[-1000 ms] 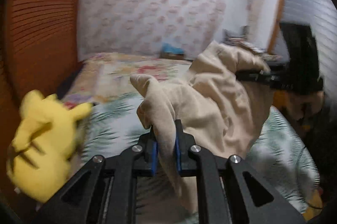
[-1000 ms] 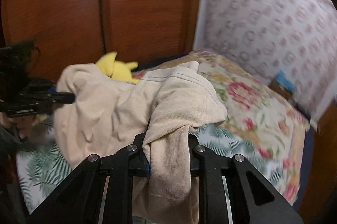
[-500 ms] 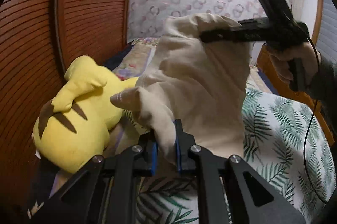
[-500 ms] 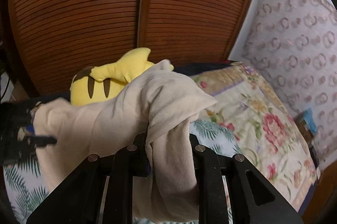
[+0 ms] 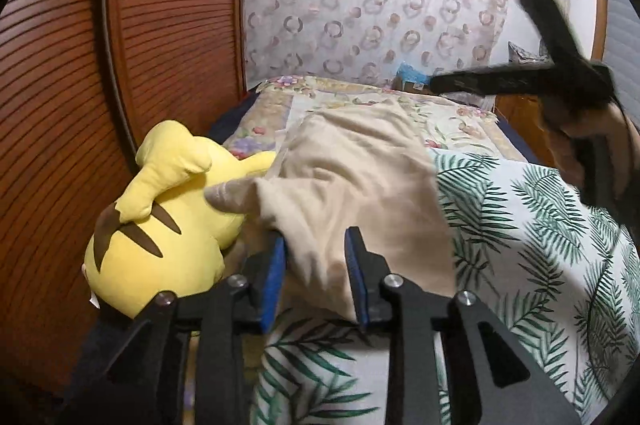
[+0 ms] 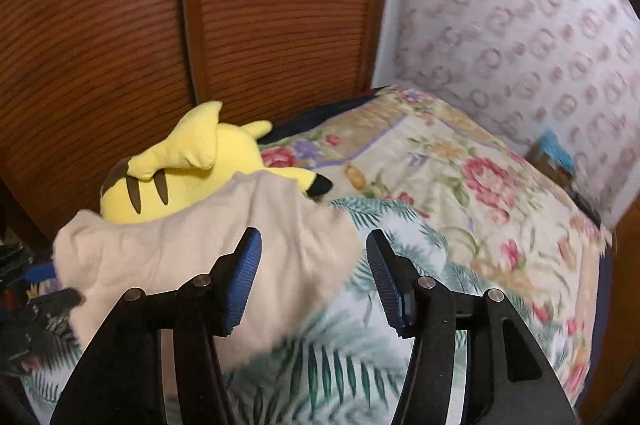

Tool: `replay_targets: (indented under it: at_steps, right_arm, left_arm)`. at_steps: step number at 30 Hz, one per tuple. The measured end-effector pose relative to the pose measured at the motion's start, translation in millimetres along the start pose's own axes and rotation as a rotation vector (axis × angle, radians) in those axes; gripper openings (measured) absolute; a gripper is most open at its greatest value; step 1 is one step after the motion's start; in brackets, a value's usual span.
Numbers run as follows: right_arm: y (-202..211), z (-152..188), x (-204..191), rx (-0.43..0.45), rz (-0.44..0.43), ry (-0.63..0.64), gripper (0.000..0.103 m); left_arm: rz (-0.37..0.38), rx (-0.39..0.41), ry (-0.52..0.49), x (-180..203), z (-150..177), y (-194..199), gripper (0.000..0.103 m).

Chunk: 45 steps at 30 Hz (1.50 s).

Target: Fold small clothes

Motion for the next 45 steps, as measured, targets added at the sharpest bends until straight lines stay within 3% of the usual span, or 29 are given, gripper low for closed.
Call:
replay_targets:
  at_steps: [11,21,33,45]
  right_arm:
    - [144.3,117.1,21.8,0.102,0.151,-0.209,0.059]
    - [255.0,184.9,36.4,0.215,0.345,-0.345,0.063]
    - [334.0,215.0,29.6,0.311,0.441,-0.396,0.063]
    - [354.5,217.0,20.3,0.358,0.452,-0.411,0.063]
  left_arm:
    - [0.069,0.039,-0.079,67.9,-3.6,43.8,0.028]
    - [0.147,0.091,-0.144,147.5,-8.1,84.2,0.028]
    - [0.178,0.134,-0.166,192.9,-16.8,125.5,0.029]
    - [0.190,0.187,-0.164,199.0,-27.3,154.7,0.030]
Point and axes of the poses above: each gripper's, at about its wrist camera, not at the fingertips, and y roughly against the way its jaws point, x to its right, z to its underside, the point moved 3 cm from there along -y, roughly the way its jaws point, and after that the axes turned 2 degrees about -z, right-handed, at the moved point
